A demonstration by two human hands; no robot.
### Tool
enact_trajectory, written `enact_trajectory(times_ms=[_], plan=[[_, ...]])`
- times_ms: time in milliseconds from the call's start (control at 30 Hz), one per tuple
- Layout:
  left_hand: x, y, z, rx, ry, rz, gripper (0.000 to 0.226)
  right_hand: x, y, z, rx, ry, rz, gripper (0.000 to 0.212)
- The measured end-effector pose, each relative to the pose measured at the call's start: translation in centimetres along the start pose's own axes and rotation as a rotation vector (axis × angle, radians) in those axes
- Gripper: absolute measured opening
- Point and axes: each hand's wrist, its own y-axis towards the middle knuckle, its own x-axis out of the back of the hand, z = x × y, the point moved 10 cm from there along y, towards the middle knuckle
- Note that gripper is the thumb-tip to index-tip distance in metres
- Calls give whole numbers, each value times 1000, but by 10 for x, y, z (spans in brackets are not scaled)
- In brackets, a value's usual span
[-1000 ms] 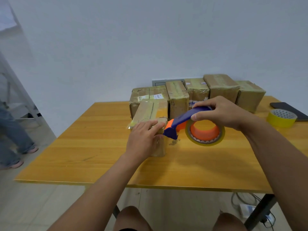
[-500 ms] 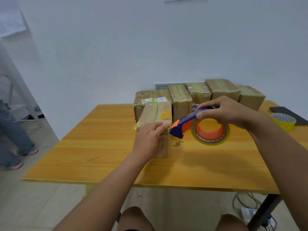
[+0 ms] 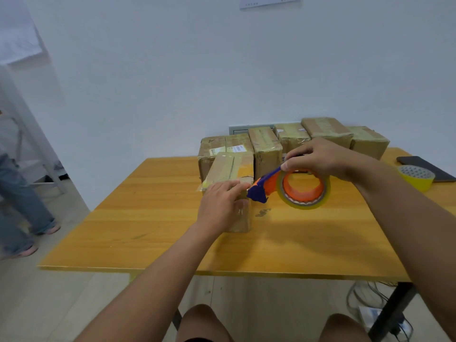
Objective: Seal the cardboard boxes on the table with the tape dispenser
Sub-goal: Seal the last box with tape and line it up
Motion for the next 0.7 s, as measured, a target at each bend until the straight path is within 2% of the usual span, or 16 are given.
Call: enact_trajectory(times_ms=[133, 233, 333, 500, 700], plan=[[3, -2, -3, -6, -18, -29, 42, 10, -3, 18, 59, -107, 10, 26], [3, -2, 0, -2, -29, -34, 43, 16, -6, 16, 77, -93, -16, 35], [2, -1, 1, -1, -27, -24, 43, 18, -14, -9, 75, 4, -57, 51], [2, -2, 2, -6, -21, -40, 43, -2, -29, -59, 48, 266, -99, 54], [5, -4, 0, -15, -29, -72, 41, -16, -35, -91, 32, 375, -139, 71]])
